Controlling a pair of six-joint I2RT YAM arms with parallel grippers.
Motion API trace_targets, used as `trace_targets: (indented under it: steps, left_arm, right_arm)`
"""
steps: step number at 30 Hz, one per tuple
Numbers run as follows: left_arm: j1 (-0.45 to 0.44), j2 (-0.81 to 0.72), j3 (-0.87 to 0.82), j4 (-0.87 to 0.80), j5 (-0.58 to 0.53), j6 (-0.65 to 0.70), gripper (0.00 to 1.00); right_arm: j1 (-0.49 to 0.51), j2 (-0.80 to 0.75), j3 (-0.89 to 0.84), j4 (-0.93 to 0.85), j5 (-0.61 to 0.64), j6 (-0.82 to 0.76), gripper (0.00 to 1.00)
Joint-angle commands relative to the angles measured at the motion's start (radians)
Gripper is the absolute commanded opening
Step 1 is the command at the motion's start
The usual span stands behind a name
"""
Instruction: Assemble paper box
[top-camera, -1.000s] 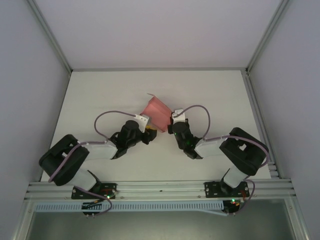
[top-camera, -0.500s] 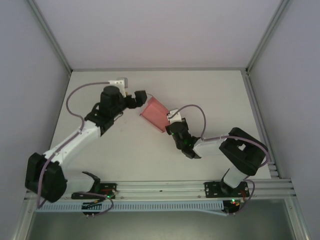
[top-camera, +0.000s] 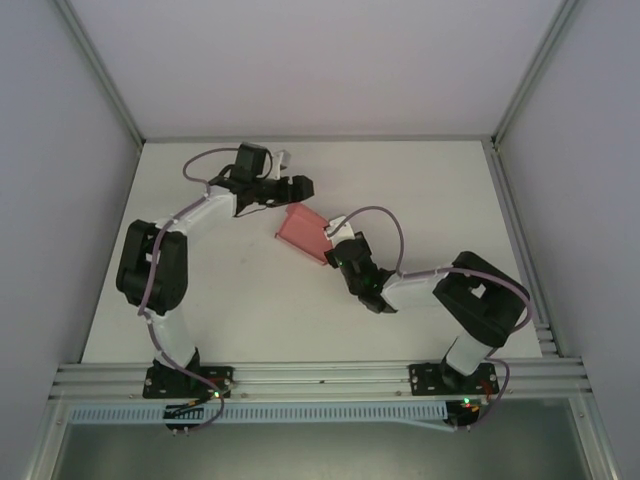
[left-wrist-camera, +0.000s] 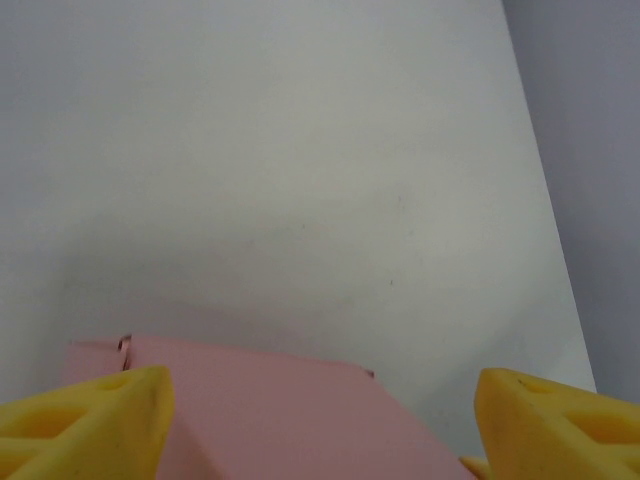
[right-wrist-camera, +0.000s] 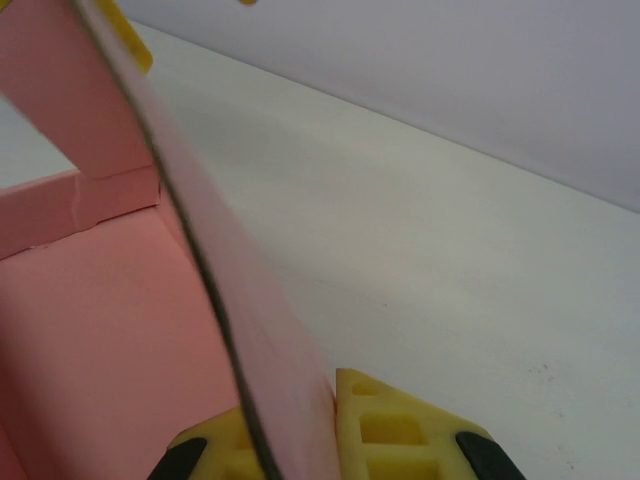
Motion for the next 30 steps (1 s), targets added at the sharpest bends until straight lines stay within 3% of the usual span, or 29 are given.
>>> trace_targets:
  steps: [1, 5, 11, 19, 24, 26, 30]
  left_arm:
    - [0.016, 0.004, -0.028, -0.056, 0.053, -0.009, 0.78]
    - [0.016, 0.003, -0.056, -0.056, 0.054, -0.023, 0.77]
    - [0.015, 0.007, -0.092, -0.037, 0.071, -0.045, 0.64]
    - [-0.003, -0.009, -0.252, -0.007, -0.076, -0.014, 0.61]
    - [-0.024, -0.006, -0.311, 0.037, -0.1, -0.016, 0.57]
    - [-0.029, -0.007, -0.314, 0.033, -0.121, -0.012, 0.57]
    - [-0.035, -0.009, -0.321, 0.043, -0.131, -0.014, 0.57]
  right_arm:
    - [0.005, 0.037, 0.002, -0.093, -0.018, -0.032, 0.01]
    - [0.004, 0.041, 0.004, -0.093, -0.018, -0.034, 0.02]
    - [0.005, 0.041, -0.006, -0.094, -0.033, -0.021, 0.04]
    - [0.006, 0.005, -0.043, -0.114, -0.085, 0.083, 0.19]
    - [0.006, -0.052, -0.065, -0.183, -0.121, 0.124, 0.35]
    - [0.006, -0.104, -0.081, -0.239, -0.142, 0.152, 0.53]
    - [0.006, -0.248, -0.168, -0.295, -0.158, 0.217, 0.7]
